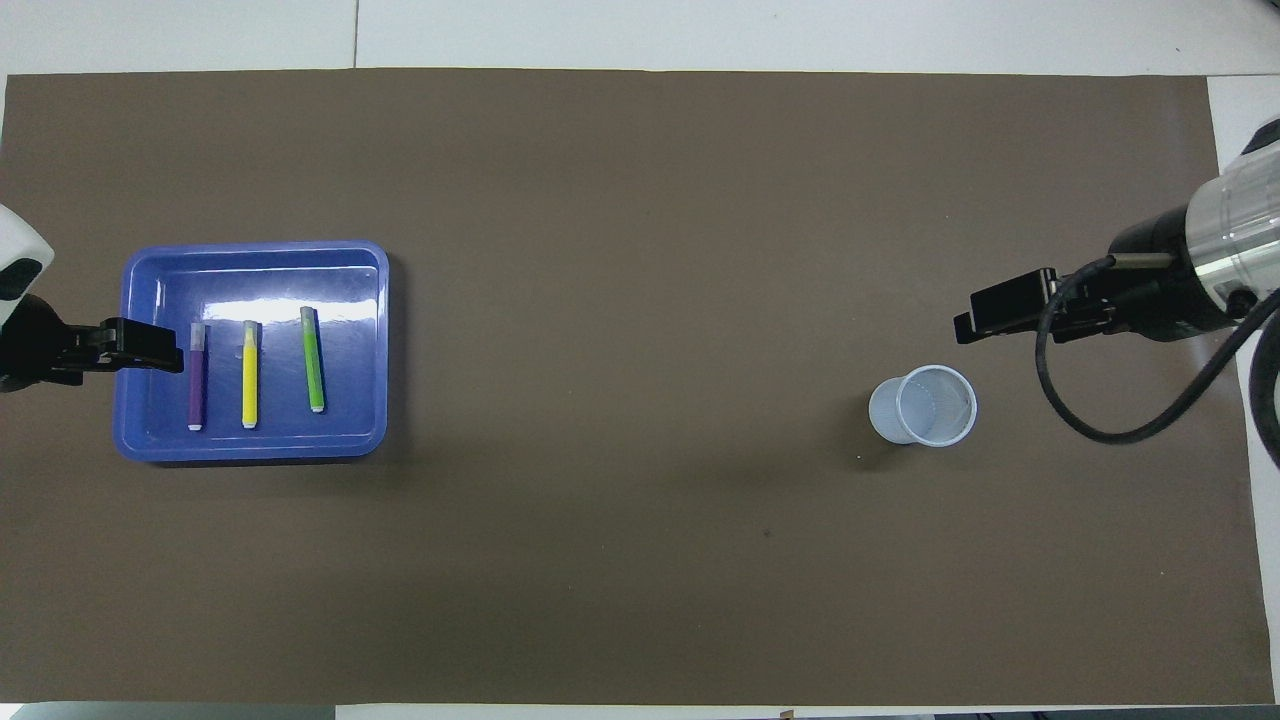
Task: Transfer and insert pens with both arms
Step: 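Lower the left gripper onto the purple pen while the right gripper advances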
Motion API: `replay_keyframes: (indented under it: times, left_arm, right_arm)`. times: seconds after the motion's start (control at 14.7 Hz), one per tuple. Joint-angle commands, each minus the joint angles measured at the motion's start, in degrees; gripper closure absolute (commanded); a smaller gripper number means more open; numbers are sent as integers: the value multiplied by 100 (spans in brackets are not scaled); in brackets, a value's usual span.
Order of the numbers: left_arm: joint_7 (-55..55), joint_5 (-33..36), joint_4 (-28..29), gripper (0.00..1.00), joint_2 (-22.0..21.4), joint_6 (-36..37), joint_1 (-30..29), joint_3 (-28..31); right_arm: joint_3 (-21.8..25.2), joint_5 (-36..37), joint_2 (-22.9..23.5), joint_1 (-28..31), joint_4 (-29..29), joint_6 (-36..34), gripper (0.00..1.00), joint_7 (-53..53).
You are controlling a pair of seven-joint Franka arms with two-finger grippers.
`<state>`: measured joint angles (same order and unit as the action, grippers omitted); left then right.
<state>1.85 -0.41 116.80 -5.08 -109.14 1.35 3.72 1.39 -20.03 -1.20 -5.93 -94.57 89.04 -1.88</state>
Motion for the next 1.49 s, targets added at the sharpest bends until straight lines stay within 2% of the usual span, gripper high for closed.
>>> replay_keyframes:
  times: [0.0,0.2,0.54,0.82,1.02,1.43]
  left_arm:
    - [595,-29,150,0,533,-668,-222,-38]
    - [1517,-38,159,0,1174,-1275,-749,-46]
    - [1626,-47,142,0,1738,-1750,-742,-55]
    - [1643,-47,89,9,1862,-1952,-715,-90]
    - [1670,-38,36,18,2037,-2120,-715,-99]
    - [1678,-47,54,29,2152,-2217,-759,-99]
  right_arm:
    - [1,-431,-161,57,-264,341,0,-110]
    - [-7,-772,-187,13,-351,421,0,-426]
    - [-7,-1537,-293,-31,-615,825,0,-1540]
    - [-7,-1994,-311,-408,-694,1308,0,-2481]
    - [1,-2565,-494,-637,-1115,1914,0,-2747]
    - [-7,-2865,-565,-1191,-1397,2829,0,-3354]
